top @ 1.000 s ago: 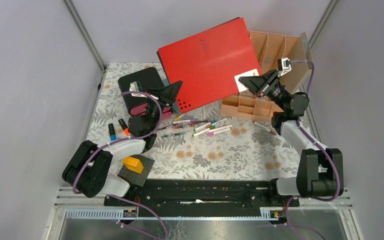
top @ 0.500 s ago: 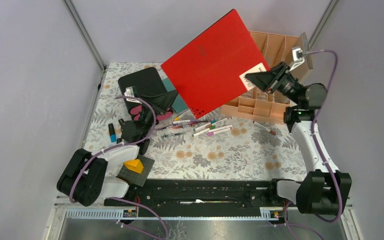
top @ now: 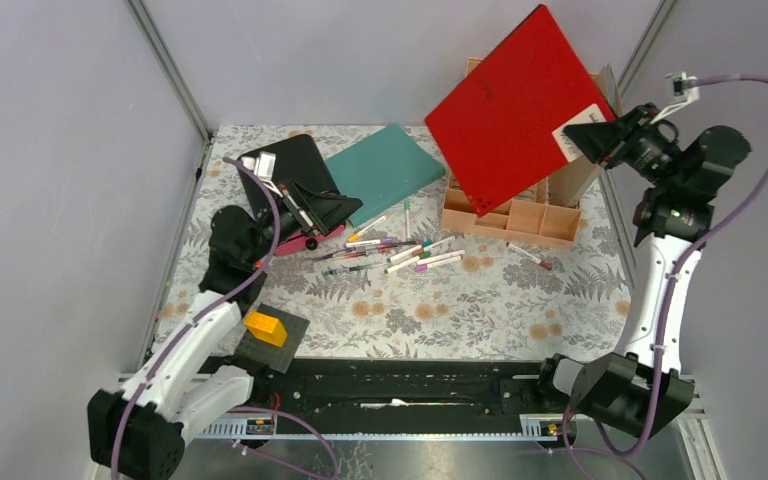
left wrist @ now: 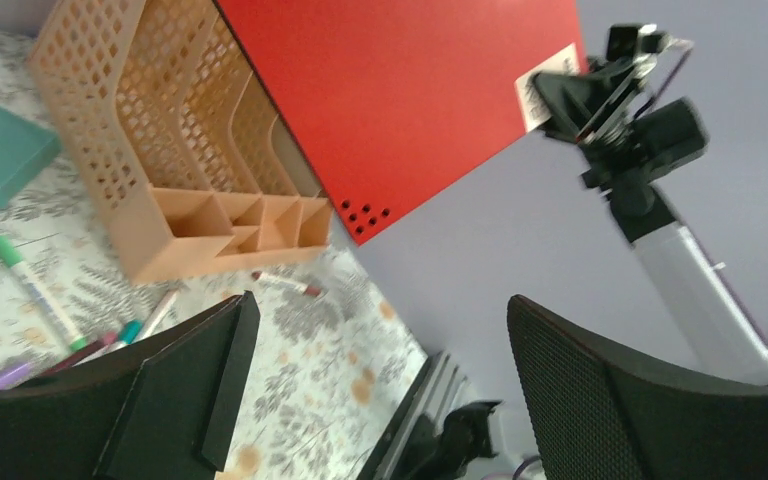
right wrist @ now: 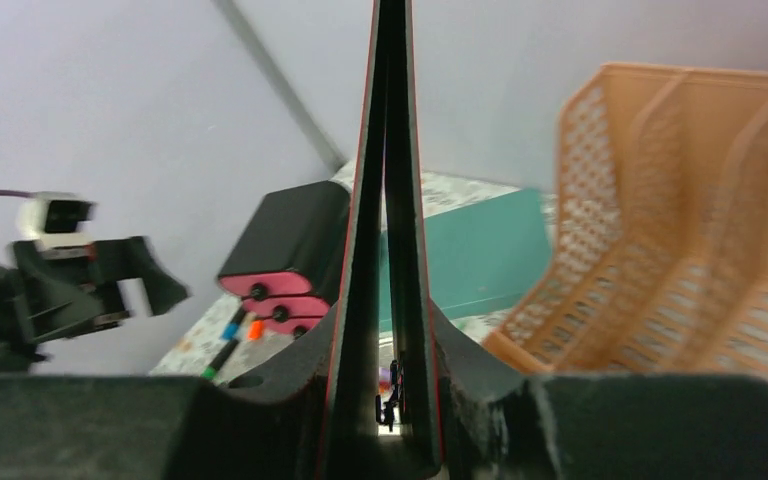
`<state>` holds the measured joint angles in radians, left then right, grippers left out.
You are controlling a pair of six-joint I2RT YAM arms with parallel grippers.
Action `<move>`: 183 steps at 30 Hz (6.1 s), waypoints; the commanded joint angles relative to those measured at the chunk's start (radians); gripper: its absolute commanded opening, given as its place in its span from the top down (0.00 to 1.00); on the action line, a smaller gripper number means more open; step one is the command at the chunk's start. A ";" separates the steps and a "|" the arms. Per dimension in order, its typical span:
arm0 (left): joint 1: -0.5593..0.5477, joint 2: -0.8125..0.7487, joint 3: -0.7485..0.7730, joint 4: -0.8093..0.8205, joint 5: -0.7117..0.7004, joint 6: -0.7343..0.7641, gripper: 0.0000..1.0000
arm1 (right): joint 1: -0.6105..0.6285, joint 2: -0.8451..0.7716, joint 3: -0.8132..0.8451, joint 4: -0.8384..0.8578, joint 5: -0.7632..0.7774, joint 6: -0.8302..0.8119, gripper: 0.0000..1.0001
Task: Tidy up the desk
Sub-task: Place the folder in the storage box.
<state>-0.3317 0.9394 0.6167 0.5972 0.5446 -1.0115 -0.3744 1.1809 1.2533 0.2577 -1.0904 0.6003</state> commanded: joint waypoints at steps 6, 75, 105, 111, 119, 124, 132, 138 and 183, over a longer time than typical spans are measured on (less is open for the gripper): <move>-0.048 -0.128 0.349 -0.976 -0.129 0.706 0.01 | -0.191 0.007 0.251 -0.432 0.043 -0.406 1.00; -0.024 -0.217 0.128 -0.920 -0.378 0.786 0.01 | 0.105 0.317 0.336 -0.307 0.664 -0.649 1.00; -0.011 -0.201 0.128 -0.920 -0.374 0.784 0.01 | 0.155 0.287 0.224 -0.126 0.757 -0.657 1.00; -0.007 -0.193 0.128 -0.920 -0.371 0.784 0.01 | 0.187 0.301 0.209 -0.088 0.798 -0.661 1.00; -0.002 -0.181 0.127 -0.918 -0.367 0.783 0.01 | 0.196 0.330 0.206 -0.021 0.862 -0.650 1.00; 0.002 -0.177 0.127 -0.919 -0.367 0.783 0.01 | 0.198 0.345 0.196 -0.009 0.848 -0.645 1.00; 0.005 -0.170 0.126 -0.915 -0.354 0.782 0.01 | 0.199 0.301 0.051 0.028 0.788 -0.688 1.00; 0.008 -0.168 0.124 -0.907 -0.328 0.781 0.01 | 0.200 0.277 -0.047 0.030 0.780 -0.724 0.84; -0.297 0.418 0.417 -0.606 -0.590 0.431 0.01 | 0.200 -0.198 -0.394 -0.407 0.044 -0.833 0.00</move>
<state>-0.6243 1.2865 0.9688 -0.1703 0.0593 -0.5358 -0.1810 0.9752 0.8684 -0.1890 -1.0164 -0.2386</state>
